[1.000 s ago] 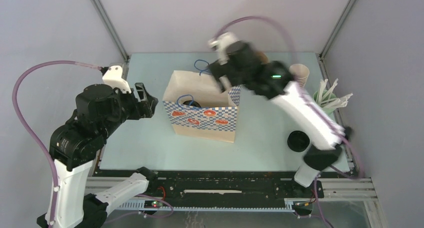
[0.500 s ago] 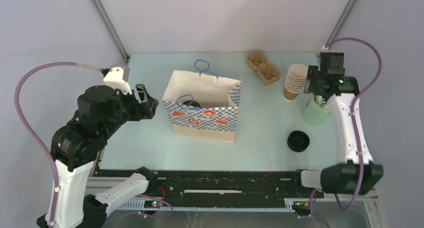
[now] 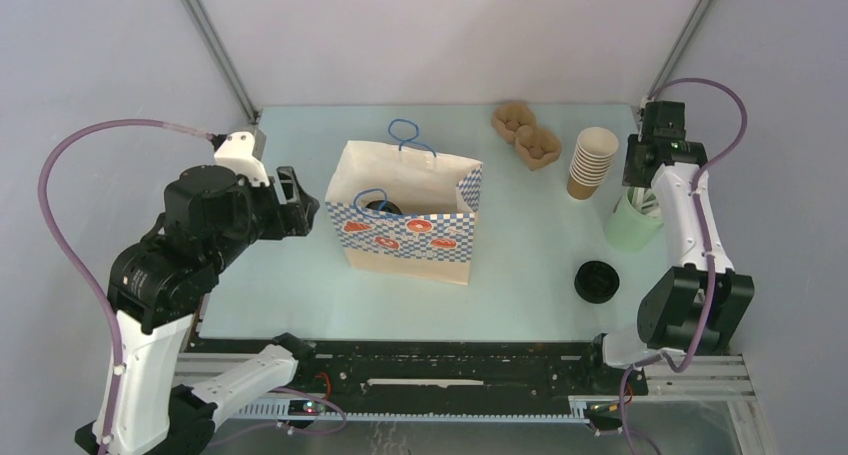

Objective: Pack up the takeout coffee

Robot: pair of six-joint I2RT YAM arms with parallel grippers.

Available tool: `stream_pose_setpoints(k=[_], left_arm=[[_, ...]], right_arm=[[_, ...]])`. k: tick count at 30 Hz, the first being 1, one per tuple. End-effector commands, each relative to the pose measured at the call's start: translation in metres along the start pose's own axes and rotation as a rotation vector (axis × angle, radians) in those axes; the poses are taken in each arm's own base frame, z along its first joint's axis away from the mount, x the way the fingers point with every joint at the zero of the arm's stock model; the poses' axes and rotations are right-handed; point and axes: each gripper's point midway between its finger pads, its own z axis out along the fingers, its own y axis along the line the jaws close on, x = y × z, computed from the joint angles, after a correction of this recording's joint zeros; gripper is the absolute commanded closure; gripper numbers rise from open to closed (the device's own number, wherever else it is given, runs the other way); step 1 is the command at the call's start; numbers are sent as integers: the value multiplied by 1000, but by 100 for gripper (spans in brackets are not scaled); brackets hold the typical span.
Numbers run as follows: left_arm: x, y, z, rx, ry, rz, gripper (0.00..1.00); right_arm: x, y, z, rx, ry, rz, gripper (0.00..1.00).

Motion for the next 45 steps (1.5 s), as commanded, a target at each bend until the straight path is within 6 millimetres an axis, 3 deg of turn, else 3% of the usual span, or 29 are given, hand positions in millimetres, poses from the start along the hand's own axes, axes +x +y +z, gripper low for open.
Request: stream_pose_setpoints(k=[1,11,16,25,28,34,36,40,45], left_arm=[[-10,2,-10,-4,-38,2,26],[-8,6,-13,-15,-29,6,27],[-10,4,-14,-9,-31,8,27],[-13,-2,-10,19,-39,6,27],[-14,-4,-9,30,-40,12,27],[-16,-8,-8,49,-44,15,27],[-15,-7,-9,45,-44,16,27],[-14,-4,-12,33,-47,12,27],[-13,-1,-12,18,-52,11,27]], right_arm=[[-21,-7,12,16,-51,-12,56],[-19,-9,30,32,-31,-21,86],[-24,-14,21,46,-53,-21,100],[-41,-25,-61,26,-263,76,100],[-46,-25,-66,11,-330,70,100],[-46,-16,-42,-26,-289,22,100],[-51,-15,-44,-30,-301,26,100],[-63,-24,-60,5,-347,40,100],[-70,-54,-119,94,-414,100,100]])
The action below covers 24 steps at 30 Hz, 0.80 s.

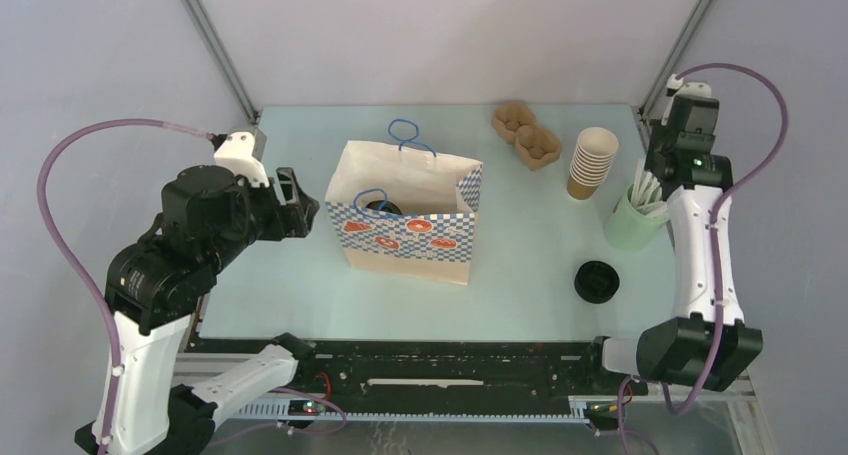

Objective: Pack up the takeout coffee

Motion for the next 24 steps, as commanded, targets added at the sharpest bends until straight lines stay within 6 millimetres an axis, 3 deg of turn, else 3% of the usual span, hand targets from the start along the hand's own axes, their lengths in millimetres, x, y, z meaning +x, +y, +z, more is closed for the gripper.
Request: stream_pose_setpoints(k=[1,5,8,10,14,17,19,22,24], left_arm=[[-14,2,-8,1,-59,4,27],[-13,0,-5,7,-53,12,27],[-14,-2,-6,16,-56,17,27],[-15,-1,-6,16,-62,16,27],[-17,-2,-7,21,-80,-3,27],[-17,-3,-8,25,-88,-16,27],[-17,-4,-8,28,-92,-25,27],[-18,-7,-9,46,-92,-34,27],[-18,-8,-11,52,-97,-40,27]], right_arm=[[-47,-35,-76,90,-194,80,100],[-52,-39,-119,57,-255,134,100],[-71,-26,-157,-67,-359,166,100],[-89,10,-190,-310,-448,157,100],[-103,115,-284,-1041,-542,91,100],[-107,165,-332,-1287,-554,62,100],[-109,193,-349,-1369,-558,51,100],[-112,230,-356,-1404,-488,37,100],[-110,250,-340,-1305,-447,-6,100]])
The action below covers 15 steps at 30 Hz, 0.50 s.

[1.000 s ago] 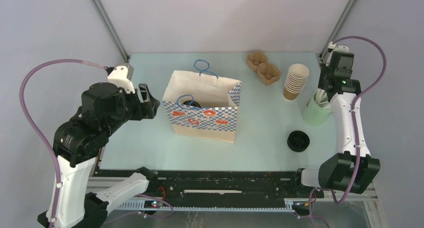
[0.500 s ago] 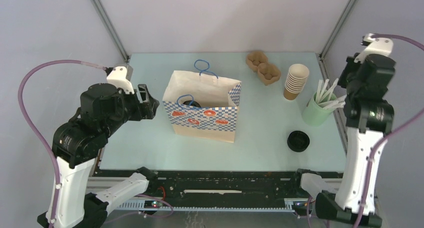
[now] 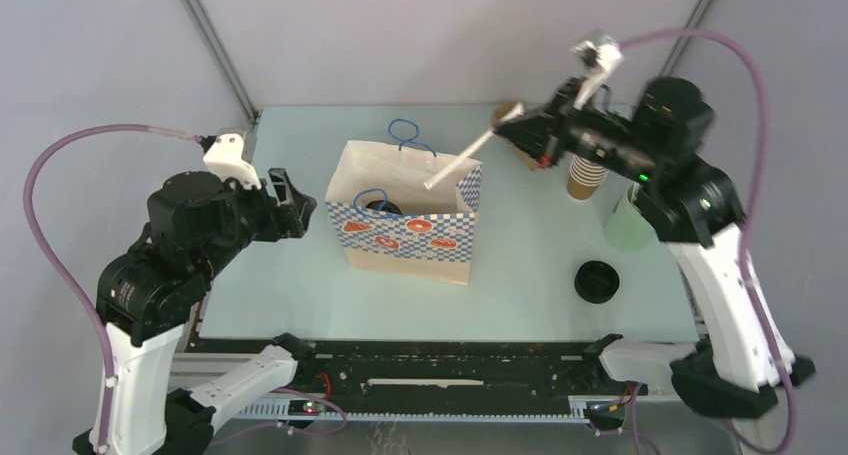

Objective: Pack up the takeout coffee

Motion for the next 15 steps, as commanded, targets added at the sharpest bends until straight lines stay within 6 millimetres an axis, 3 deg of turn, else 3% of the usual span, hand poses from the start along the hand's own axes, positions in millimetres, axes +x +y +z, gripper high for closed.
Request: stream_pose_setpoints(k=[1,6,10,15], left_arm=[[-10,-6,-3,28,-44,-31,27],[-8,-4,-8,27,-51,-54,27],[-4,-2,-14,26,-48,-65,27],[1,4,-19,9,-47,-70,27]], right_arm=[[10,2,47,95,74,-12,100],[43,-8,88,245,212,-165,100],[81,-31,112,433,430,-365,100],[110,-41,127,580,585,-655,100]])
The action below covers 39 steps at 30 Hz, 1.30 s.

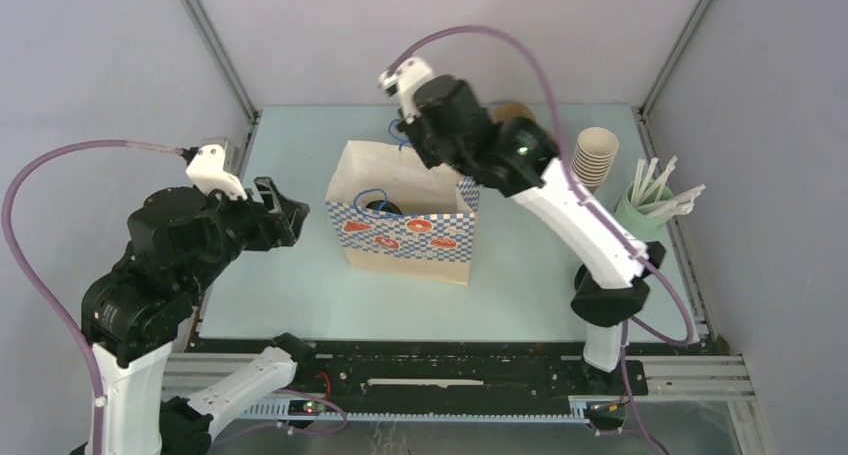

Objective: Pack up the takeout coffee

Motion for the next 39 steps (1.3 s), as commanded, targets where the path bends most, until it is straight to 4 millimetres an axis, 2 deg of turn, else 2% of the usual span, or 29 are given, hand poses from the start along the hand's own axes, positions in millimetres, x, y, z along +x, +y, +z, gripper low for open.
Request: stream_pose_setpoints(k=[1,5,9,11,12,13,15,16,17,20,24,25,28,34,36,39], left_arm=[[3,3,-4,-7,-7,-25,27],[1,4,-8,-9,-10,-13,27],[2,7,-12,-17,-5,9,27],[3,8,-13,-17,-4,10,27],[5,8,-12,-16,0,9,27],[6,7,-12,-11,2,8,27],[6,6,-13,-5,5,9,27],[6,6,-13,-5,4,9,27],[5,7,-13,-7,3,10,27],[5,6,-10,-8,-2,2,27],[-9,2,-6,-6,-54,-37,26],[-15,1,-5,-8,-70,-46,26],[-30,-2,-2,-10,-114,-61,25],[-57,-13,-1,26,-195,-85,20],[-64,-25,-4,83,-196,-81,17],[-71,-33,-13,131,-206,-70,12]], right_arm=[[40,-18,8,244,186,-344,100],[56,-1,45,245,218,-456,100],[61,13,85,242,210,-510,100],[64,19,108,244,206,-518,83],[61,23,113,238,191,-507,60],[54,28,114,220,165,-486,44],[38,40,106,174,110,-442,19],[29,42,97,157,82,-416,12],[21,42,87,142,59,-385,9],[-3,39,45,71,-13,-259,8],[-16,17,-23,15,-66,-57,7],[-19,6,-48,8,-85,3,6],[-3,-23,-97,19,-81,141,0],[31,-89,-197,113,-225,357,0],[37,-103,-222,140,-286,410,0],[35,-121,-256,167,-383,454,0]])
